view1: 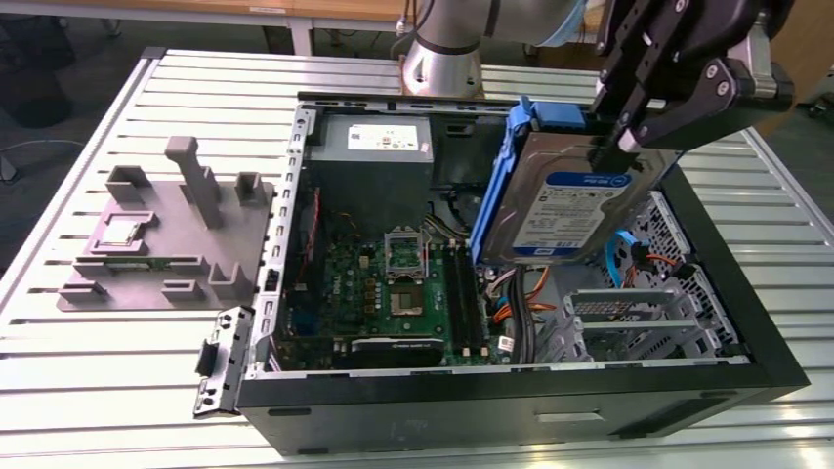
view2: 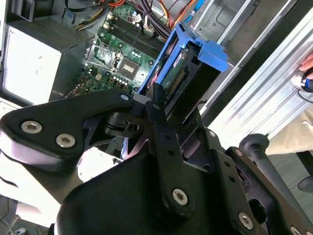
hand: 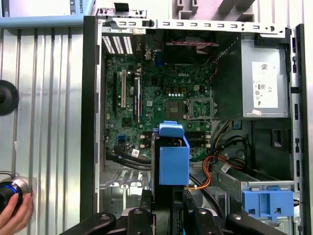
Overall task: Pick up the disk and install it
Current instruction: 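Insert the disk into the insertion slot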
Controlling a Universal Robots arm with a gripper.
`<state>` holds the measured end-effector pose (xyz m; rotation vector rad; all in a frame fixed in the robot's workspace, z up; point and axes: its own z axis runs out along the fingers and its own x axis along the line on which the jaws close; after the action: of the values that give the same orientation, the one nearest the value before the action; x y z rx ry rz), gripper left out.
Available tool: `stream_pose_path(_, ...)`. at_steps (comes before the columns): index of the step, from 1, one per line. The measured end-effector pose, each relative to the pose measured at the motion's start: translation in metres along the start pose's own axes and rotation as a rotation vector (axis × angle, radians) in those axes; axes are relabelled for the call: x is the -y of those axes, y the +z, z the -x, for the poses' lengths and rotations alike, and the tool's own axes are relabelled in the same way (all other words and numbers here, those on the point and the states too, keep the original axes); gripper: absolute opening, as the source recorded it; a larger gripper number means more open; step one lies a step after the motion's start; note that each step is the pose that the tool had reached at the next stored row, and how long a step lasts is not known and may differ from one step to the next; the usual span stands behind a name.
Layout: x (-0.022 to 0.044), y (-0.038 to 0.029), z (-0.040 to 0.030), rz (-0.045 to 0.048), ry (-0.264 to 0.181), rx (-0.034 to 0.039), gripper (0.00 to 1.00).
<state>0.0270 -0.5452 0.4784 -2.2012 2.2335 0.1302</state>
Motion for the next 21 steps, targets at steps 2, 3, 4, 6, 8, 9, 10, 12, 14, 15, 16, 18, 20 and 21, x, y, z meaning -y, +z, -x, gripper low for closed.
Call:
stream_pose_path(2, 0.0005, 0.0000, -0.0004, -0.0004, 0.007, 0.0004, 0.35)
stream_pose_path(3, 0.0007, 0.0000, -0.0007, -0.0007, 0.011, 0.0008, 0.35)
stream_pose_path(4, 0.0010, 0.0000, -0.0013, -0.0009, 0.015, 0.0009, 0.35)
stream_pose_path(6, 0.0012, 0.0001, -0.0029, -0.0014, 0.022, 0.0014, 0.35)
stream_pose_path(8, 0.0014, 0.0002, -0.0045, -0.0019, 0.030, 0.0018, 0.35)
stream_pose_path(9, 0.0014, 0.0002, -0.0054, -0.0021, 0.035, 0.0021, 0.35)
stream_pose_path(10, 0.0014, 0.0003, -0.0062, -0.0025, 0.040, 0.0024, 0.35)
stream_pose_path(12, 0.0015, 0.0003, -0.0078, -0.0031, 0.051, 0.0029, 0.35)
stream_pose_path(14, 0.0017, 0.0003, -0.0093, -0.0035, 0.058, 0.0034, 0.35)
stream_pose_path(15, 0.0019, 0.0003, -0.0102, -0.0036, 0.061, 0.0036, 0.35)
stream_pose_path(16, 0.0021, 0.0003, -0.0109, -0.0038, 0.062, 0.0037, 0.35)
stream_pose_path(18, 0.0026, 0.0002, -0.0118, -0.0039, 0.065, 0.0036, 0.35)
stream_pose_path(20, 0.0028, 0.0003, -0.0132, -0.0040, 0.066, 0.0038, 0.35)
stream_pose_path(21, 0.0031, 0.0003, -0.0139, -0.0040, 0.066, 0.0038, 0.35)
